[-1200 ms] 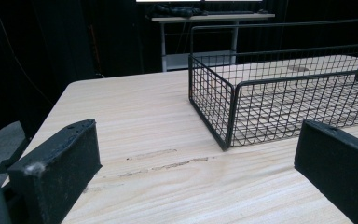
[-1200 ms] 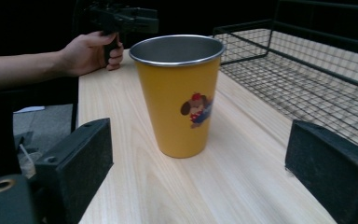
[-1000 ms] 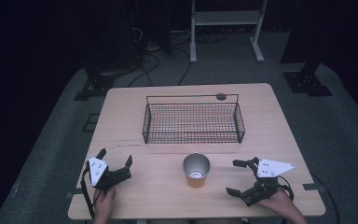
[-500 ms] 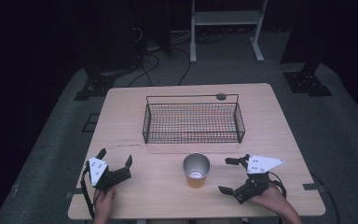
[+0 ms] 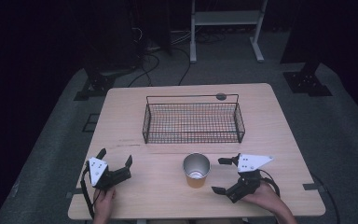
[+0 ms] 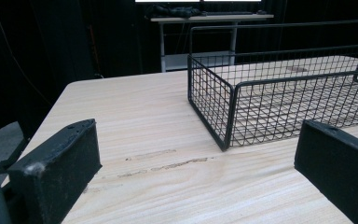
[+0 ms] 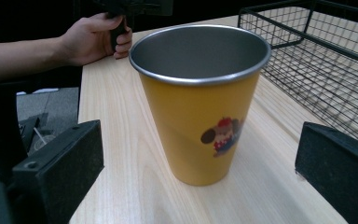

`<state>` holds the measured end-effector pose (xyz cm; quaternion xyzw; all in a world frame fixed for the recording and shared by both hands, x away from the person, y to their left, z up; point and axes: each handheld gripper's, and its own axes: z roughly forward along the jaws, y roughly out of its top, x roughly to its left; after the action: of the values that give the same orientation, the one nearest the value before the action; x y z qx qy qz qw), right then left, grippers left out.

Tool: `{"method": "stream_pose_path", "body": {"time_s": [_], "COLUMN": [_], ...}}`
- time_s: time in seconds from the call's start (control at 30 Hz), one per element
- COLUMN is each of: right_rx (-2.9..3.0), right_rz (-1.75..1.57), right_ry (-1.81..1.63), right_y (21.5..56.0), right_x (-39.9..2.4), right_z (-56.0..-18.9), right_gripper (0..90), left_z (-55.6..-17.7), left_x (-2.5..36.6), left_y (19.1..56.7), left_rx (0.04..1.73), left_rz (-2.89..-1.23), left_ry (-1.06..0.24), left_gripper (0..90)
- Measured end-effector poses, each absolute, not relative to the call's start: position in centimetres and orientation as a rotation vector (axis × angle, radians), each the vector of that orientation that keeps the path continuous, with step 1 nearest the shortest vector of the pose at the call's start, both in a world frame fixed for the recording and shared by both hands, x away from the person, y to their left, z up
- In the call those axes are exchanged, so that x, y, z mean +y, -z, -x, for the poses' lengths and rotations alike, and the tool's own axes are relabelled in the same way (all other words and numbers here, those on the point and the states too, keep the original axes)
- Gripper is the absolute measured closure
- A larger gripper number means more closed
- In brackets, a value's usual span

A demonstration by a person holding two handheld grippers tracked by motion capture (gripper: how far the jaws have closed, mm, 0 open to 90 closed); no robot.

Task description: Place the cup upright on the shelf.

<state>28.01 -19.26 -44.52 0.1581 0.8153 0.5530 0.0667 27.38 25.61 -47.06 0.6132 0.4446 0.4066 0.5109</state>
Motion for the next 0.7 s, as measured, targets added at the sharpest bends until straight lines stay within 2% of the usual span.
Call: {"method": "stream_pose_path", "body": {"time_s": [0.7], "right_rx": [2.495], "right_rz": [-0.469], "right_ry": [-1.667], "right_y": [44.5], "right_x": [-15.8], "right_z": [-29.8], "right_gripper": [0.0], "left_z": [-27.4], "left_x": [25.6], "left_y": [47.1], "left_rx": [1.071], "left_rz": [-1.475], "left_ry": [-0.978], "left_gripper": [0.0]}}
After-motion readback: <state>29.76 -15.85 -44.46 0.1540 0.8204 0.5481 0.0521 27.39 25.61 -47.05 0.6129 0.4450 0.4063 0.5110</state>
